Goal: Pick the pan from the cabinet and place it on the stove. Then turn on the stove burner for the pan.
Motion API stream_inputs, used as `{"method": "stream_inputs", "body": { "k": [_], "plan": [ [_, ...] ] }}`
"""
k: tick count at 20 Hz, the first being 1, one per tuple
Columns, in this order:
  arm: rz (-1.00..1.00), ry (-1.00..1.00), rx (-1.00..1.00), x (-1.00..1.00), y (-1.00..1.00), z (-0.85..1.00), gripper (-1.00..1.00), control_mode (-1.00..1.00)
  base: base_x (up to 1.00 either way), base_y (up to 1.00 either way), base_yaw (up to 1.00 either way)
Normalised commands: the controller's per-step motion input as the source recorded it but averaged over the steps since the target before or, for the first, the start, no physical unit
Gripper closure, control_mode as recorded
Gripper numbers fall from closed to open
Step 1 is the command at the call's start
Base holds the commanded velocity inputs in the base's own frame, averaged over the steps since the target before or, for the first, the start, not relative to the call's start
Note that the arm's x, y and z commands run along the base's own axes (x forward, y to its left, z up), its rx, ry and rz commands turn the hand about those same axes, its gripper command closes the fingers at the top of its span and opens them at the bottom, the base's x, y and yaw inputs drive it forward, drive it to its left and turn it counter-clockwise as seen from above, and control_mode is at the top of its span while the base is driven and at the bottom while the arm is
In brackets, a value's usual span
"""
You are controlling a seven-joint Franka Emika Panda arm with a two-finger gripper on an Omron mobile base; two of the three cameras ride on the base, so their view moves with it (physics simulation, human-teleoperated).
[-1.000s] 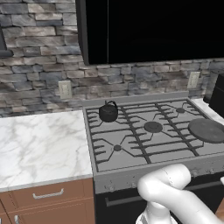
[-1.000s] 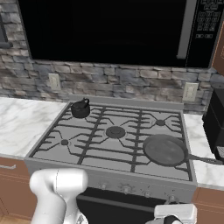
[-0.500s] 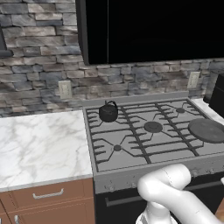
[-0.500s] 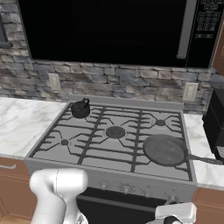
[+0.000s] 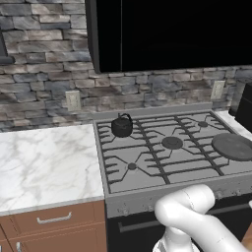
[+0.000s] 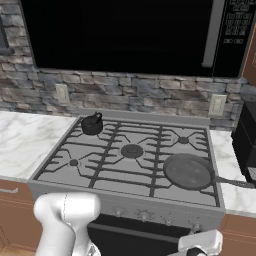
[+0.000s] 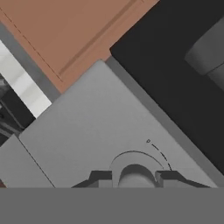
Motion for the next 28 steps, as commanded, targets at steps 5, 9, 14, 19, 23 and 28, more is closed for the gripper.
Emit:
{"method": "stream_inputs", "body": {
  "k": [5, 9, 14, 19, 23, 28],
  "plan": [
    [0.04, 0.05, -0.14, -0.11, -0.12, 0.01, 1.0, -1.0, 0.0, 0.0, 0.0],
    [0.05, 0.14, -0.11, -0.07, -0.02, 0.01, 1.0, -1.0, 0.0, 0.0, 0.0],
    [0.05, 0.18, -0.04, -0.01, 0.0, 0.0, 1.0, -1.0, 0.0, 0.0, 0.0],
    [0.02, 0.1, 0.0, -0.01, 0.0, -0.02, 1.0, -1.0, 0.0, 0.0, 0.0],
    [0.0, 0.06, -0.01, -0.07, 0.0, 0.0, 1.0, -1.0, 0.0, 0.0, 0.0],
    [0.0, 0.01, -0.02, -0.16, -0.04, 0.0, 1.0, -1.0, 0.0, 0.0, 0.0]
  ]
}}
